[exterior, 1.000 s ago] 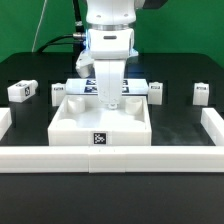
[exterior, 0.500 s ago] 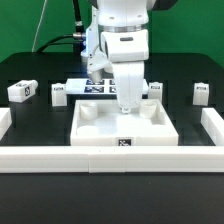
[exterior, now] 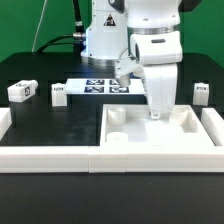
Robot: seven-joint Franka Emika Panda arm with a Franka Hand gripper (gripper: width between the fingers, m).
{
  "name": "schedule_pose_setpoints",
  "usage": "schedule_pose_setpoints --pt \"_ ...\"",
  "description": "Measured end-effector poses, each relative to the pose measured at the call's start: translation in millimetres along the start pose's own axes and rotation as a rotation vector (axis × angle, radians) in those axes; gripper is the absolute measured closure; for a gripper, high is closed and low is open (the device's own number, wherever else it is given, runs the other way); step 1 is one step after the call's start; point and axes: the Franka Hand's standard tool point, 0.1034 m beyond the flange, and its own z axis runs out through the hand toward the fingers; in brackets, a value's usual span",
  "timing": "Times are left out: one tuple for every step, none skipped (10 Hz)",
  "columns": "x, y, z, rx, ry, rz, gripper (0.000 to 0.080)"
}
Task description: Assemble one leg
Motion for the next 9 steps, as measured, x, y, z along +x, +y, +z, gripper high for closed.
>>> schedule_pose_setpoints --pt "3.3 -0.6 0.2 0.009 -0.002 0.009 0.0739" --pt "4.6 -0.6 0.3 0.022 -0.006 0.006 0.0739" --pt "5.1 -0.4 0.1 0.035 -0.009 0.005 0.0739" --pt "9.0 -0.5 -0.2 0.042 -0.011 0.009 0.0739" --pt "15.3 -1.0 -0.6 0.049 -0.014 0.017 0.0739" --pt "17.1 -0.5 -1.5 0.057 -0.017 0.015 0.0739" --pt "17.1 -0.5 -2.0 0.06 -0.018 0.019 0.0739" --pt "16.8 -0.5 -1.9 0.061 -0.018 0.021 0.0739" --pt "16.5 -0.5 -1.6 0.059 -0.017 0.022 0.0739"
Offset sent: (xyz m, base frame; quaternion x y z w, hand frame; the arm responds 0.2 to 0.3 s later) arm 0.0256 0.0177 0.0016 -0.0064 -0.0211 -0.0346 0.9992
